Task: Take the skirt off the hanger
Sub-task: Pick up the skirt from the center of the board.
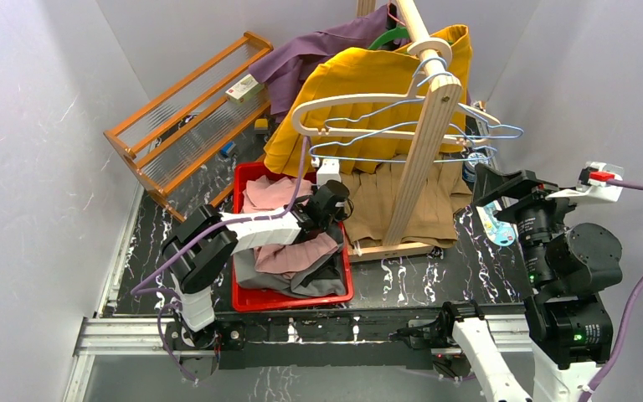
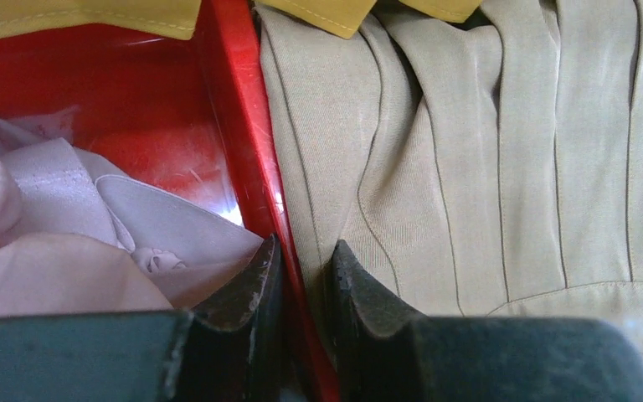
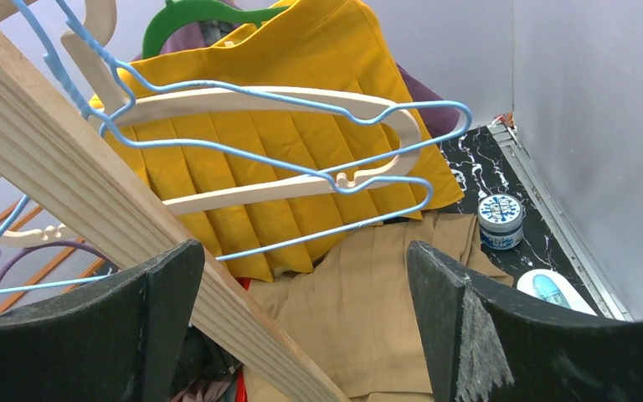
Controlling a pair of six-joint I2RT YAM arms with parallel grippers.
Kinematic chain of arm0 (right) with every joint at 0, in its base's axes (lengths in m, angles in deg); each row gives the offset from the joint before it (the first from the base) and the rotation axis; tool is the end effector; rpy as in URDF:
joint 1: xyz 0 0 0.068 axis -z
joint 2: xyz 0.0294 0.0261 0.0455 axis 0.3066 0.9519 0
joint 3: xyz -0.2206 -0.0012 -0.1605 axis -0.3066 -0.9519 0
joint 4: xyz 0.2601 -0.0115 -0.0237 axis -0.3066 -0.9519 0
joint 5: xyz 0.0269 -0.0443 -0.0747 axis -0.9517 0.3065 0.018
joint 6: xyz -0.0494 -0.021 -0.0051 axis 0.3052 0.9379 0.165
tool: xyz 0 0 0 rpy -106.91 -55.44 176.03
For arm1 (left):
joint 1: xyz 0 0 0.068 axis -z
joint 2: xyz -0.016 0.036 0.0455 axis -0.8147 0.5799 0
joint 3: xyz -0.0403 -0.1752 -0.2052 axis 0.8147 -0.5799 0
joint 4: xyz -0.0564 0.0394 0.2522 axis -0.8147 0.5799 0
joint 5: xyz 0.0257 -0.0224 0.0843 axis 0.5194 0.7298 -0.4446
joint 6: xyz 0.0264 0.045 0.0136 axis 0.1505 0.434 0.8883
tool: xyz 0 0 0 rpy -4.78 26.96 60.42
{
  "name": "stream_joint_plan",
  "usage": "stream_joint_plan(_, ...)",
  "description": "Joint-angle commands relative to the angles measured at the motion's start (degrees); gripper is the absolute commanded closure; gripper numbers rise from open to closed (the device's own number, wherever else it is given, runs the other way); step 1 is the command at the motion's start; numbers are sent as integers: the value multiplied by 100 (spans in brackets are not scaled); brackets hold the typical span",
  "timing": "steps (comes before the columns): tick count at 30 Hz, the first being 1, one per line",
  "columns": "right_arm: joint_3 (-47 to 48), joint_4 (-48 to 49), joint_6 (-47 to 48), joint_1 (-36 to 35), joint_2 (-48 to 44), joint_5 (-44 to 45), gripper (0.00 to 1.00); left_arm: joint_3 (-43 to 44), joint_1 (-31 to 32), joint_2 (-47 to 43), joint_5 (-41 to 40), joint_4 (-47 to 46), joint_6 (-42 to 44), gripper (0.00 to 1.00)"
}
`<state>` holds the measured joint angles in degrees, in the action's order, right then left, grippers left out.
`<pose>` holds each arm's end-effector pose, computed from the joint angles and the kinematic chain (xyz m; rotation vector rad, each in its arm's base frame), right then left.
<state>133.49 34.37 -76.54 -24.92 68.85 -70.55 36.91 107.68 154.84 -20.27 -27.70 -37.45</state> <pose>0.0321 -0.0023 0.4830 0.3157 1.4045 0.2780 0.2536 -0.3105 0.2049 0.0639 2.0087 -0.4710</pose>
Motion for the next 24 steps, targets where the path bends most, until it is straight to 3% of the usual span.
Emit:
stream_joint_plan(1,-70,483,27,-33,-84,40,2,294,65,-417,203,-347,-52,96)
stream_joint_plan(4,-103,509,31,-34,-72,26,1,117,66,-865,460,-531,-176,100)
stream_joint_plan(13,-207,584,-9,-40,-81,2,2,-605,56,-2048,1217,-1050,-486,100)
stream_joint_plan(24,-69,516,-12,-39,-91,8,2,-552,23,-1624,1128,-874,-427,100)
